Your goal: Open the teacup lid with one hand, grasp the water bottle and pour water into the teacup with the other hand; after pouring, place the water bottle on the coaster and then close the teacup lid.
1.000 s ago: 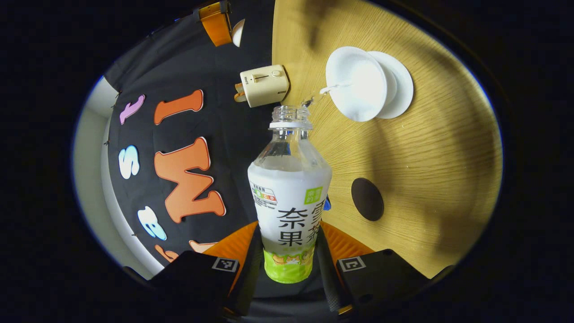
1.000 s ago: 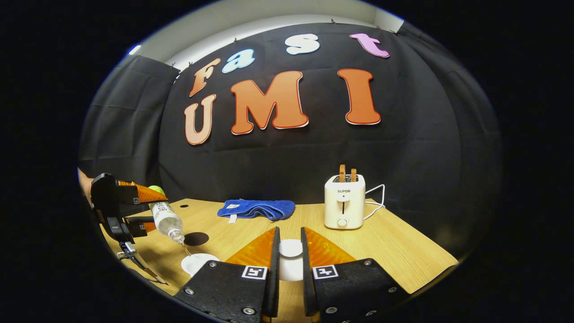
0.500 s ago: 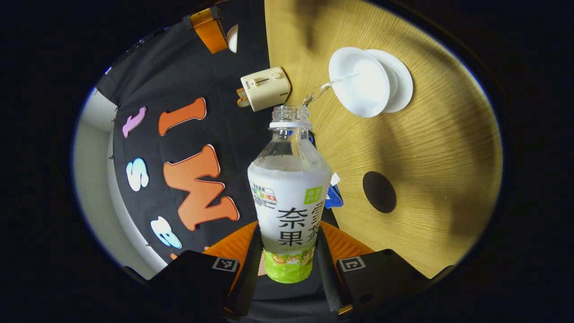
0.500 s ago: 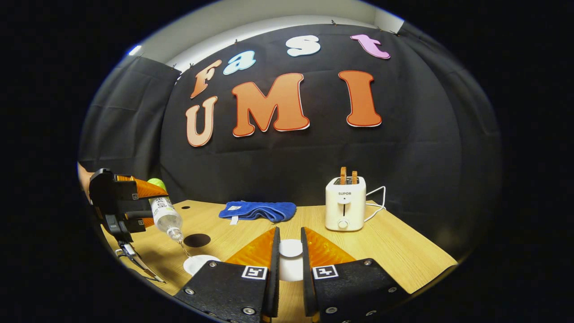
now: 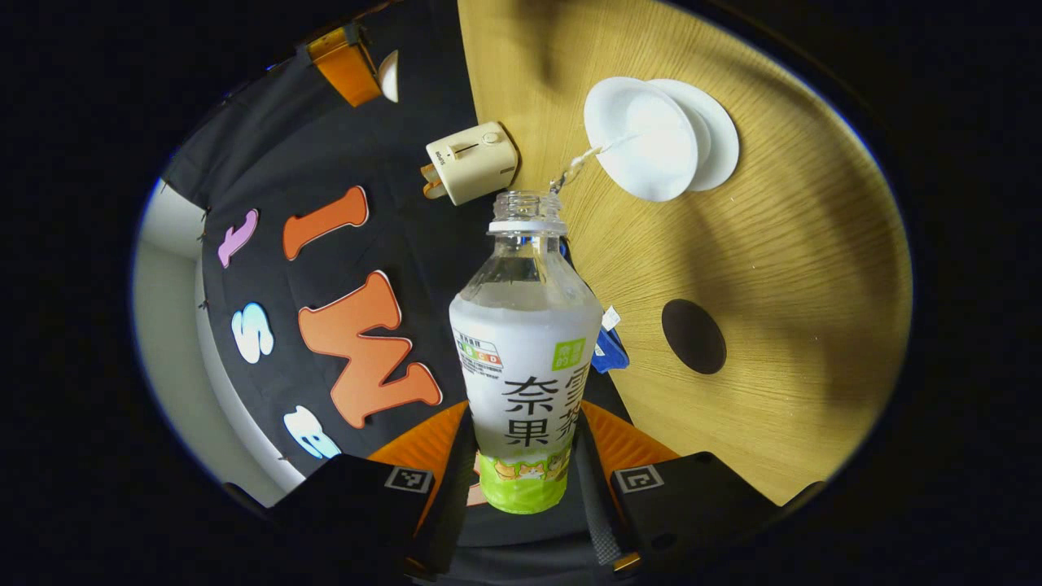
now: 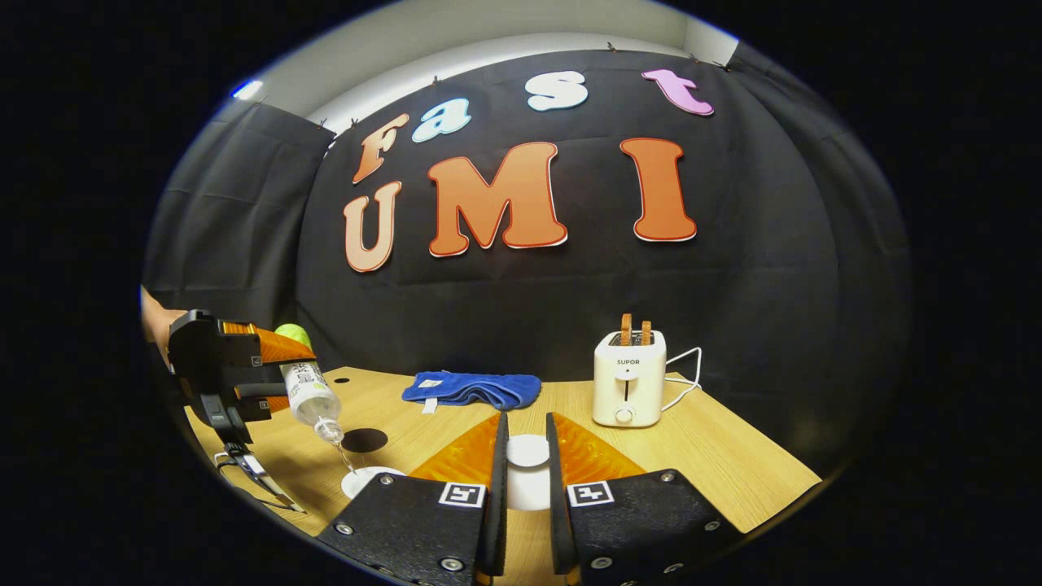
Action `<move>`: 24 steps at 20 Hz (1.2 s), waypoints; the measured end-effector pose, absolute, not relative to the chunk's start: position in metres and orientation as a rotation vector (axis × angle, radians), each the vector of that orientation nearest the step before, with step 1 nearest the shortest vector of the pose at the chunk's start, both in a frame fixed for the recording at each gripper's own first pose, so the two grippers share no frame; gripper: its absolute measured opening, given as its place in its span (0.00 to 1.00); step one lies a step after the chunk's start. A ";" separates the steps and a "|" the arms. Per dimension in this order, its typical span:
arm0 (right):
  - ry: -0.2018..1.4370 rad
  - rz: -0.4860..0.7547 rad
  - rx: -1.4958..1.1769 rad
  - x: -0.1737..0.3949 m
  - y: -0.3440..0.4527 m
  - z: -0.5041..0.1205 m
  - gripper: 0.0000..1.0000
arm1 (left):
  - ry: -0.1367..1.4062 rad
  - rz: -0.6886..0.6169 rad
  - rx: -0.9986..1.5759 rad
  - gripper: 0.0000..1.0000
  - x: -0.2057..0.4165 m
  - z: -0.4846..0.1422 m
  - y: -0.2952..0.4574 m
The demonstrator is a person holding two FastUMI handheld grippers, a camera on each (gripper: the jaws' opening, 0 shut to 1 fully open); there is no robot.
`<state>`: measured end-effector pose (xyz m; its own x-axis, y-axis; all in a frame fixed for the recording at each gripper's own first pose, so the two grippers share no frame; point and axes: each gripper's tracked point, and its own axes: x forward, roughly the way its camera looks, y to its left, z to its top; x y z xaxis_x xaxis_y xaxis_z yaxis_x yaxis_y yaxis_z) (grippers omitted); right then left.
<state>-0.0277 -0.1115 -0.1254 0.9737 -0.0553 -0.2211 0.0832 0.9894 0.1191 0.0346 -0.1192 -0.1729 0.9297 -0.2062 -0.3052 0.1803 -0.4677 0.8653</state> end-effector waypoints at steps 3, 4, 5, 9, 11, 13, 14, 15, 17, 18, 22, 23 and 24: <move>0.219 -0.072 0.112 -0.027 -0.112 -0.124 0.27 | -0.029 -0.475 2.044 0.64 0.035 -0.173 -0.125; 0.220 -0.068 0.108 -0.028 -0.111 -0.124 0.27 | -0.034 -0.478 2.050 0.66 0.036 -0.172 -0.126; 0.220 -0.070 0.106 -0.028 -0.111 -0.124 0.23 | -0.039 -0.480 2.057 0.64 0.036 -0.172 -0.128; 0.224 -0.068 0.107 -0.028 -0.111 -0.124 0.23 | -0.051 -0.490 2.095 0.66 0.036 -0.168 -0.132; 0.226 -0.063 0.103 -0.027 -0.109 -0.124 0.23 | -0.046 -0.499 2.129 0.68 0.036 -0.168 -0.133; 0.224 -0.057 0.098 -0.028 -0.109 -0.121 0.23 | -0.053 -0.514 2.154 0.67 0.036 -0.166 -0.138; 0.223 -0.055 0.095 -0.028 -0.108 -0.121 0.23 | -0.057 -0.520 2.163 0.67 0.037 -0.166 -0.141; 0.225 -0.053 0.092 -0.027 -0.108 -0.122 0.23 | -0.064 -0.521 2.172 0.65 0.038 -0.165 -0.143; 0.227 -0.051 0.083 -0.027 -0.107 -0.124 0.23 | -0.075 -0.523 2.189 0.67 0.039 -0.161 -0.146; 0.227 -0.047 0.080 -0.027 -0.107 -0.123 0.27 | -0.077 -0.520 2.198 0.68 0.040 -0.159 -0.147; 0.230 -0.041 0.076 -0.026 -0.106 -0.124 0.23 | -0.070 -0.516 2.249 0.67 0.041 -0.153 -0.148; 0.230 -0.040 0.075 -0.026 -0.106 -0.123 0.23 | -0.073 -0.513 2.259 0.65 0.040 -0.150 -0.149; 0.231 -0.040 0.074 -0.025 -0.106 -0.123 0.23 | -0.074 -0.509 2.267 0.67 0.041 -0.149 -0.149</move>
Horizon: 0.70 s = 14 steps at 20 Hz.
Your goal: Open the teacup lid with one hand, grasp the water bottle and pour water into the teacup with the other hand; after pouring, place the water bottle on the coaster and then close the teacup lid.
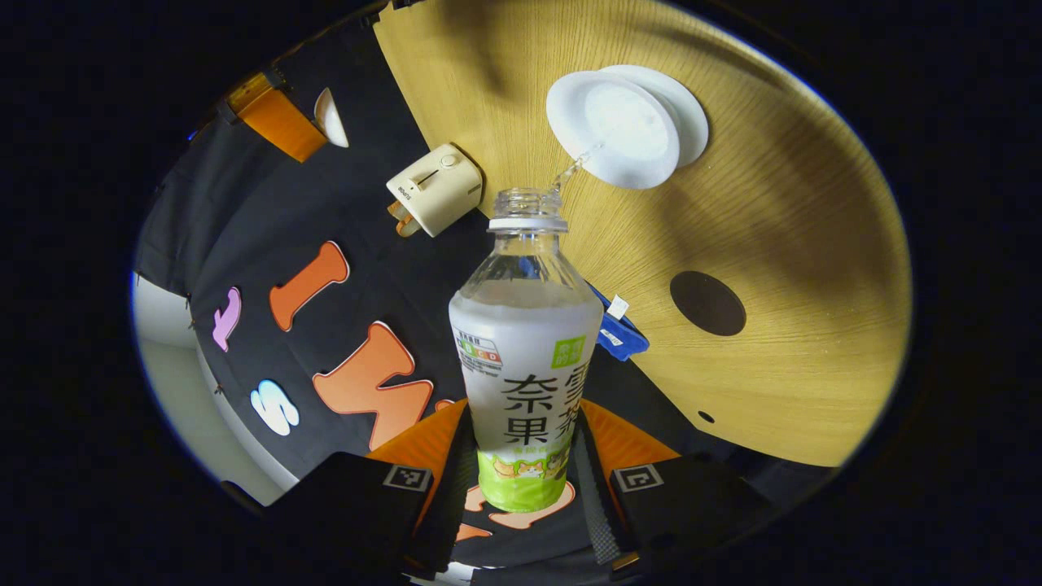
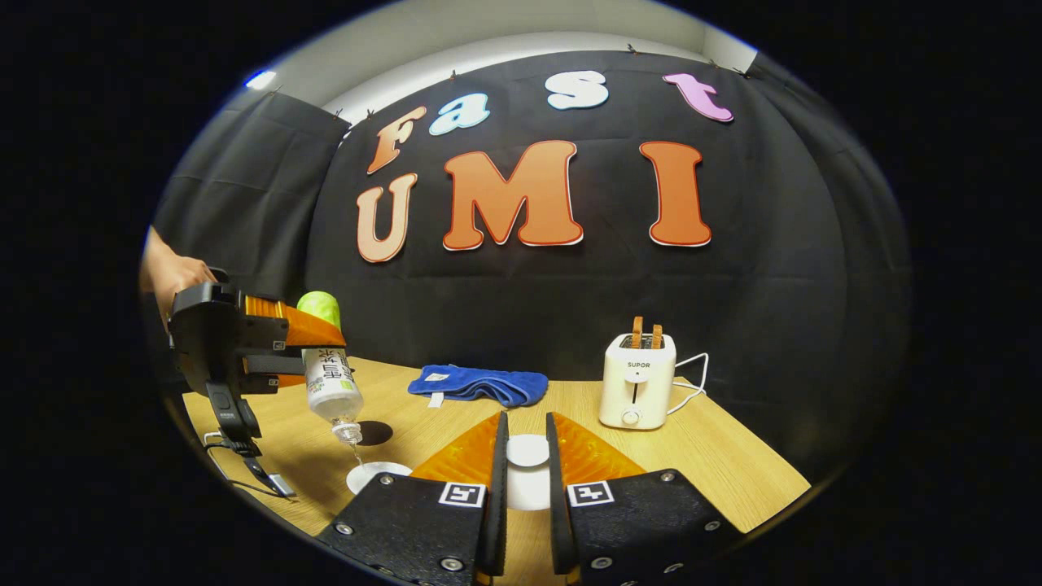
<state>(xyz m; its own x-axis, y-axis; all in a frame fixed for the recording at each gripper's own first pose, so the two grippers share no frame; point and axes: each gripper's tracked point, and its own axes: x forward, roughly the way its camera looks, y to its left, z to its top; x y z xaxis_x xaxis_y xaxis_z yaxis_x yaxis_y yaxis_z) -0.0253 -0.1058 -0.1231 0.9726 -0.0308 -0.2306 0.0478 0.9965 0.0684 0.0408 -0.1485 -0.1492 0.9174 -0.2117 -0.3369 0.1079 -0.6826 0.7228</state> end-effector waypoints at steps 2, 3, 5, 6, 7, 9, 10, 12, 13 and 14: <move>0.232 -0.035 0.068 -0.025 -0.105 -0.124 0.23 | -0.084 -0.499 2.270 0.65 0.040 -0.148 -0.149; 0.235 -0.030 0.066 -0.026 -0.104 -0.124 0.23 | -0.088 -0.494 2.272 0.65 0.039 -0.145 -0.150; 0.233 -0.025 0.066 -0.025 -0.103 -0.124 0.23 | -0.098 -0.495 2.265 0.67 0.037 -0.147 -0.151; 0.233 -0.020 0.067 -0.025 -0.102 -0.125 0.23 | -0.093 -0.500 2.254 0.68 0.038 -0.145 -0.151; 0.232 -0.019 0.069 -0.024 -0.101 -0.125 0.23 | -0.071 -0.515 2.227 0.67 0.038 -0.148 -0.149; 0.229 -0.006 0.087 -0.024 -0.095 -0.124 0.23 | -0.027 -0.542 2.154 0.64 0.034 -0.157 -0.146; 0.228 0.000 0.094 -0.024 -0.093 -0.123 0.23 | -0.016 -0.547 2.121 0.65 0.032 -0.160 -0.145; 0.219 0.003 0.099 -0.023 -0.092 -0.121 0.23 | 0.004 -0.558 2.055 0.66 0.029 -0.168 -0.143; 0.214 0.006 0.102 -0.024 -0.091 -0.119 0.23 | 0.016 -0.563 2.020 0.66 0.028 -0.174 -0.141; 0.209 0.008 0.108 -0.024 -0.090 -0.118 0.23 | 0.022 -0.564 1.976 0.66 0.027 -0.178 -0.140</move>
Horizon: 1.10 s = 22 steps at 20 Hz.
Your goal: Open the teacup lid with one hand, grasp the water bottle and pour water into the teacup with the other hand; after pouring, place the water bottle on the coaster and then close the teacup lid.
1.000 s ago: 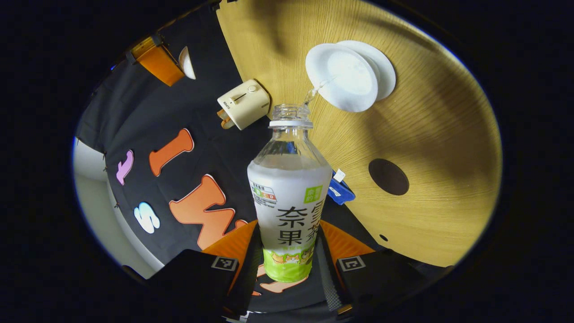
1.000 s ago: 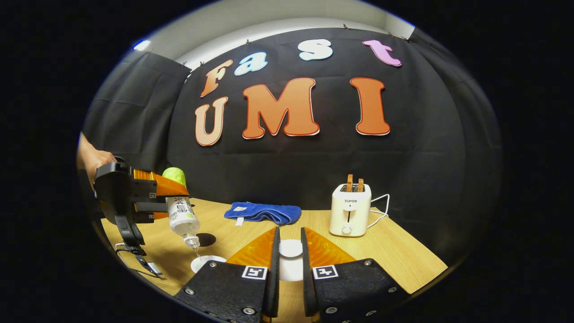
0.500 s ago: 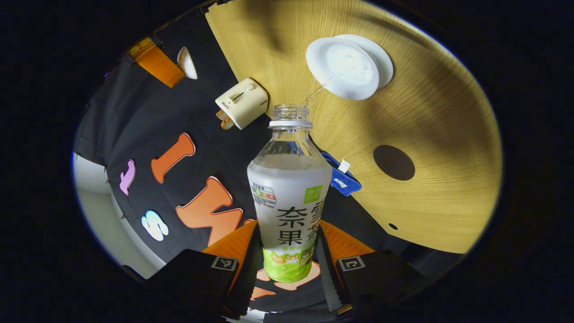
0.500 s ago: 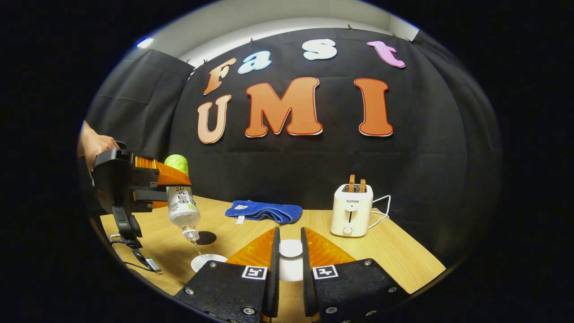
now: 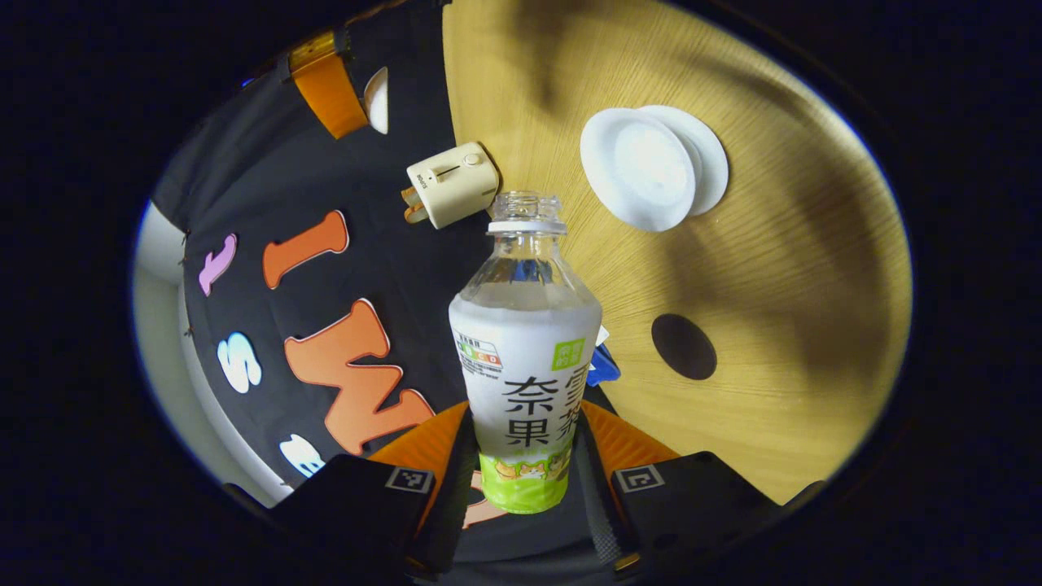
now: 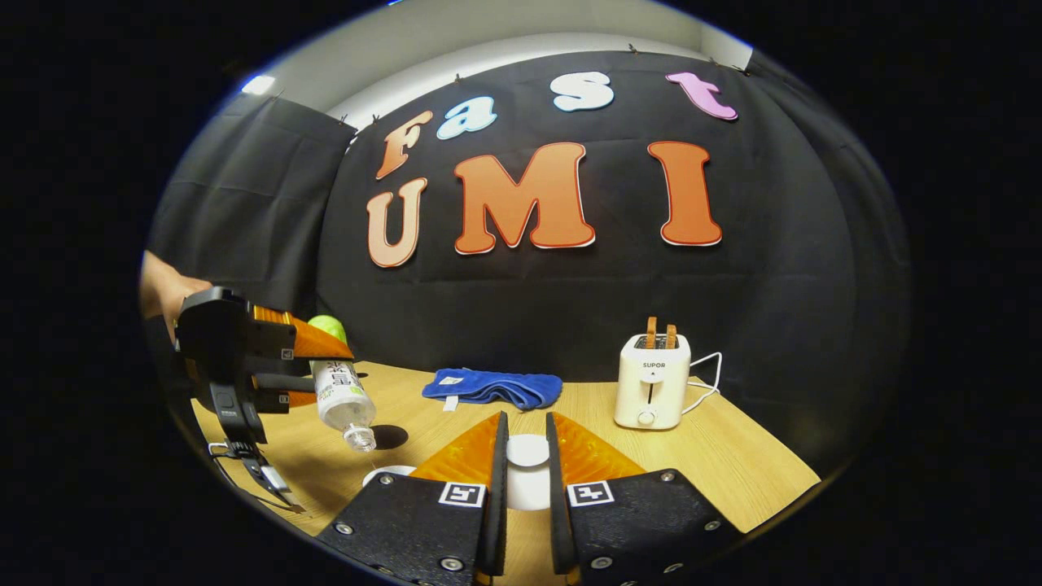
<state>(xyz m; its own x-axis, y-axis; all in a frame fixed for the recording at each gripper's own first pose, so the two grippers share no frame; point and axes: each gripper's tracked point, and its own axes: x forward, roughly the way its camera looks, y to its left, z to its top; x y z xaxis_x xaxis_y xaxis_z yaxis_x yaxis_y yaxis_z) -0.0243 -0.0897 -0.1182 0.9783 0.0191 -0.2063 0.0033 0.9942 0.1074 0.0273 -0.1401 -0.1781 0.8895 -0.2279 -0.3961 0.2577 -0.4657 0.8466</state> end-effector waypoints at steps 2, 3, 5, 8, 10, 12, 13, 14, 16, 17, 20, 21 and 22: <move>0.198 0.018 0.120 -0.024 -0.085 -0.115 0.23 | 0.025 -0.557 1.873 0.63 0.029 -0.180 -0.140; 0.197 0.023 0.125 -0.025 -0.083 -0.115 0.23 | 0.031 -0.553 1.817 0.66 0.029 -0.179 -0.139; 0.207 0.025 0.119 -0.023 -0.080 -0.116 0.23 | 0.015 -0.539 1.745 0.63 0.033 -0.172 -0.138; 0.206 0.014 0.091 -0.022 -0.079 -0.108 0.23 | -0.014 -0.500 1.634 0.66 0.044 -0.154 -0.129; 0.193 0.017 0.095 -0.020 -0.075 -0.102 0.23 | -0.013 -0.462 1.536 0.66 0.053 -0.138 -0.120; 0.185 0.016 0.094 -0.017 -0.071 -0.098 0.23 | -0.025 -0.419 1.454 0.66 0.062 -0.122 -0.114; 0.185 0.019 0.091 -0.016 -0.068 -0.097 0.23 | -0.030 -0.408 1.406 0.62 0.064 -0.118 -0.111; 0.186 0.022 0.090 -0.015 -0.065 -0.097 0.23 | -0.029 -0.391 1.350 0.62 0.067 -0.114 -0.108; 0.186 0.030 0.089 -0.013 -0.057 -0.096 0.27 | -0.033 -0.353 1.209 0.62 0.075 -0.108 -0.102; 0.188 0.035 0.086 -0.012 -0.053 -0.097 0.27 | -0.029 -0.338 1.129 0.65 0.078 -0.108 -0.102; 0.194 0.050 0.072 -0.009 -0.043 -0.099 0.23 | -0.012 -0.309 0.881 0.65 0.084 -0.110 -0.101; 0.194 0.055 0.072 -0.008 -0.040 -0.100 0.23 | 0.011 -0.292 0.817 0.61 0.090 -0.114 -0.101; 0.195 0.058 0.072 -0.008 -0.037 -0.100 0.23 | 0.033 -0.282 0.751 0.65 0.095 -0.120 -0.100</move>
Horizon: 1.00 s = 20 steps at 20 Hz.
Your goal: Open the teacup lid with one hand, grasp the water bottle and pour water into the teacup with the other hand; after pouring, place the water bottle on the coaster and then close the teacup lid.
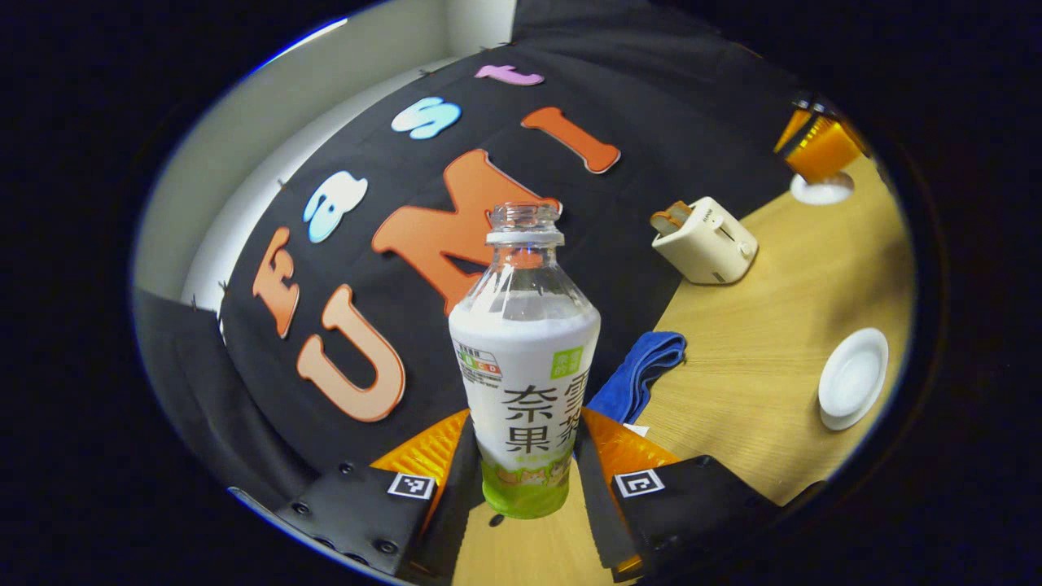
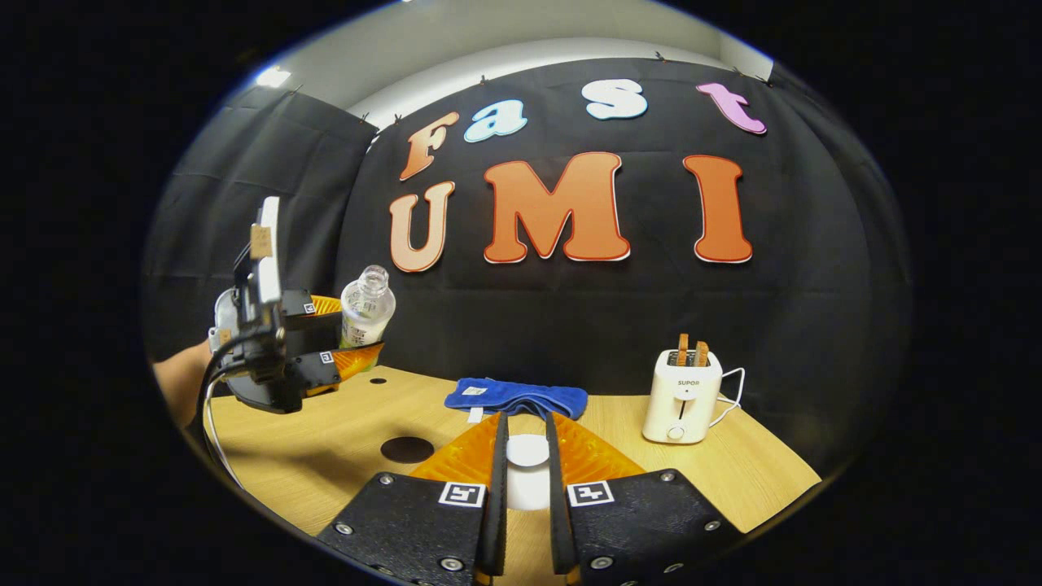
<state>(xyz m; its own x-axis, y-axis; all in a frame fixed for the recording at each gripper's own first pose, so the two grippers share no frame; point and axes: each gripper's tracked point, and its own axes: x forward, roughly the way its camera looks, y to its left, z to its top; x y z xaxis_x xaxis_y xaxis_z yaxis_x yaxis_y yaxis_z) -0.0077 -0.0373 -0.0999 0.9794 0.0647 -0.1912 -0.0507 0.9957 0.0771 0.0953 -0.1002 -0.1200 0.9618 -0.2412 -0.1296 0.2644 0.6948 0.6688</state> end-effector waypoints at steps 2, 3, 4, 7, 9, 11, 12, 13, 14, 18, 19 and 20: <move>0.190 0.061 0.077 -0.007 -0.034 -0.101 0.23 | 0.065 -0.265 0.610 0.61 0.102 -0.129 -0.094; 0.188 0.072 0.085 -0.008 -0.027 -0.102 0.23 | 0.074 -0.250 0.548 0.65 0.104 -0.132 -0.086; 0.185 0.084 0.091 -0.008 -0.023 -0.101 0.23 | 0.085 -0.239 0.489 0.62 0.107 -0.135 -0.082; 0.191 0.102 0.090 -0.008 -0.015 -0.107 0.23 | 0.125 -0.202 0.337 0.65 0.113 -0.151 -0.074; 0.200 0.111 0.093 -0.009 -0.010 -0.111 0.23 | 0.167 -0.199 0.225 0.65 0.117 -0.168 -0.072; 0.210 0.118 0.099 -0.008 -0.006 -0.116 0.23 | 0.201 -0.184 0.117 0.65 0.121 -0.179 -0.066; 0.215 0.122 0.102 -0.009 -0.004 -0.118 0.23 | 0.226 -0.189 0.063 0.62 0.119 -0.187 -0.066; 0.217 0.124 0.102 -0.009 -0.002 -0.119 0.23 | 0.245 -0.197 0.018 0.62 0.120 -0.193 -0.068; 0.218 0.129 0.101 -0.009 0.000 -0.119 0.23 | 0.263 -0.201 -0.013 0.63 0.121 -0.202 -0.069; 0.240 0.146 0.095 -0.007 0.008 -0.127 0.23 | 0.336 -0.193 -0.077 0.63 0.119 -0.233 -0.069; 0.248 0.151 0.090 -0.007 0.010 -0.130 0.23 | 0.338 -0.197 -0.089 0.63 0.118 -0.235 -0.070; 0.253 0.154 0.088 -0.007 0.013 -0.132 0.23 | 0.341 -0.200 -0.093 0.63 0.119 -0.236 -0.071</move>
